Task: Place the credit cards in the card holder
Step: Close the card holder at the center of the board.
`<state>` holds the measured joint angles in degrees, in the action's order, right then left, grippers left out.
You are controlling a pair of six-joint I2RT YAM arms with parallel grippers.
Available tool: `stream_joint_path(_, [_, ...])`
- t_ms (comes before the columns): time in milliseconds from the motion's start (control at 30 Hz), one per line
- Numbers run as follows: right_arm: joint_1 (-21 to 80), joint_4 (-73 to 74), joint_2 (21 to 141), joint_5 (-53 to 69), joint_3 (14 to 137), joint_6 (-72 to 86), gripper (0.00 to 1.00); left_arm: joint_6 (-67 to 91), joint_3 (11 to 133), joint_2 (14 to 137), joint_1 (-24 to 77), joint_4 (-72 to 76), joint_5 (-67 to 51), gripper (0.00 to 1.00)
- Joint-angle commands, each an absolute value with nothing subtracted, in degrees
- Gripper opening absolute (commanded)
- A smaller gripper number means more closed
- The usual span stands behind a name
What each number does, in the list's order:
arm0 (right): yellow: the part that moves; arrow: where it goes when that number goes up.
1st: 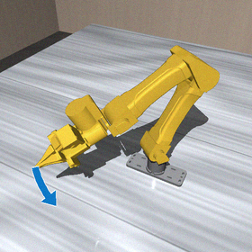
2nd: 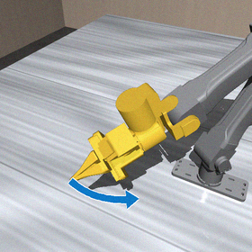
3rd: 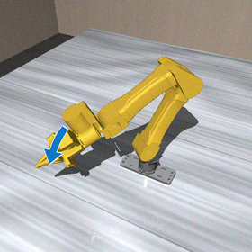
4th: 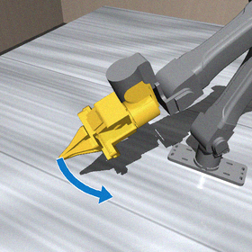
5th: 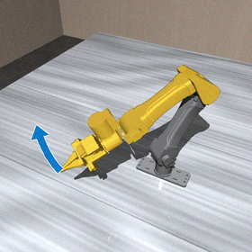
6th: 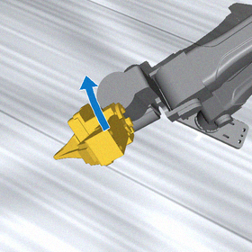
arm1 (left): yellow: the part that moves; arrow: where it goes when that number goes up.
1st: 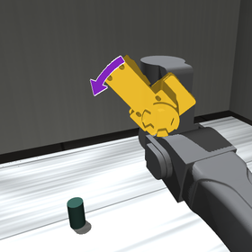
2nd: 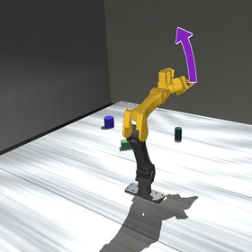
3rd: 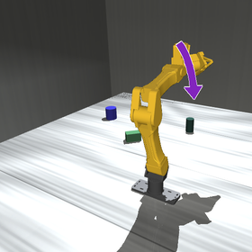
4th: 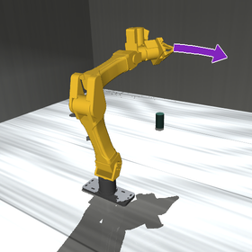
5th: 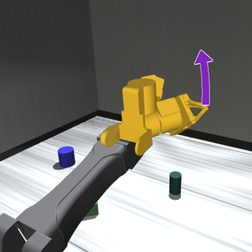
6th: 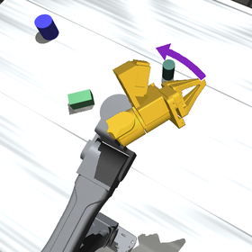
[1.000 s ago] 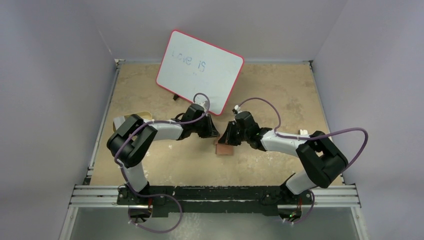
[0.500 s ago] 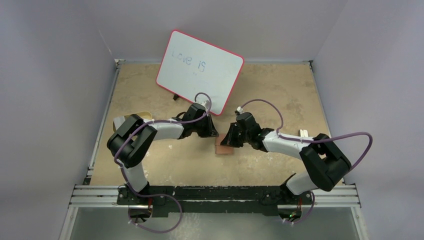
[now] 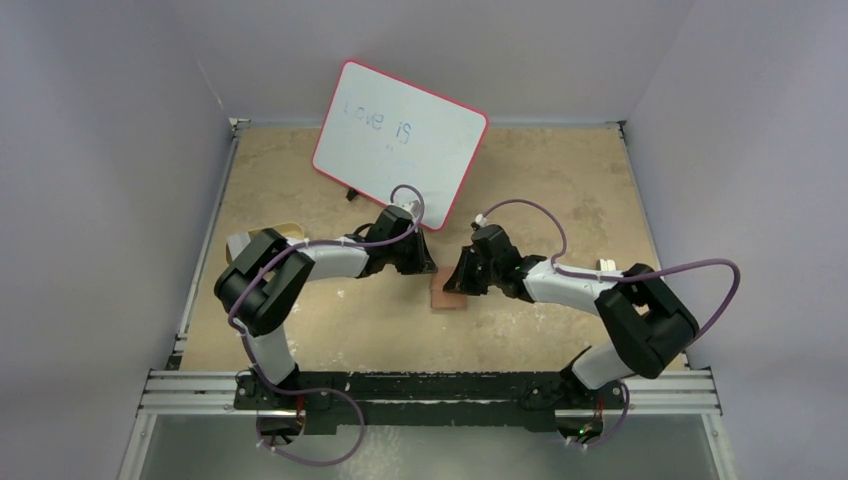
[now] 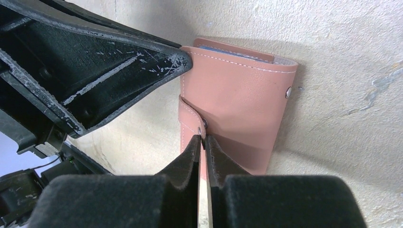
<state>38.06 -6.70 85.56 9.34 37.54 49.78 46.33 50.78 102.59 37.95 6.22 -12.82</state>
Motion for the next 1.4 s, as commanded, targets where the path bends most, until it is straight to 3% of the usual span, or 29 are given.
stream_joint_path(0, [37.27, -6.70, 85.90, 7.80, 38.38, 48.01, 0.08, 44.38, 51.44, 102.82, 38.07, 4.07, -10.10, 0.10])
stream_joint_path(167, [37.01, -6.72, 86.12, 8.30, 38.95, 45.84, 0.00, 44.56, 51.11, 101.89, 38.22, 4.02, -10.14, 0.10])
stream_joint_path(800, [35.92, -11.10, 88.48, 11.78, 38.90, 44.63, 0.00, 44.91, 50.61, 101.39, 38.19, 3.96, -9.14, 0.10])
stream_joint_path(1367, [35.30, -5.63, 86.04, 10.55, 37.21, 47.36, 0.00, 44.29, 51.13, 101.50, 38.19, 1.84, -6.77, 0.08])
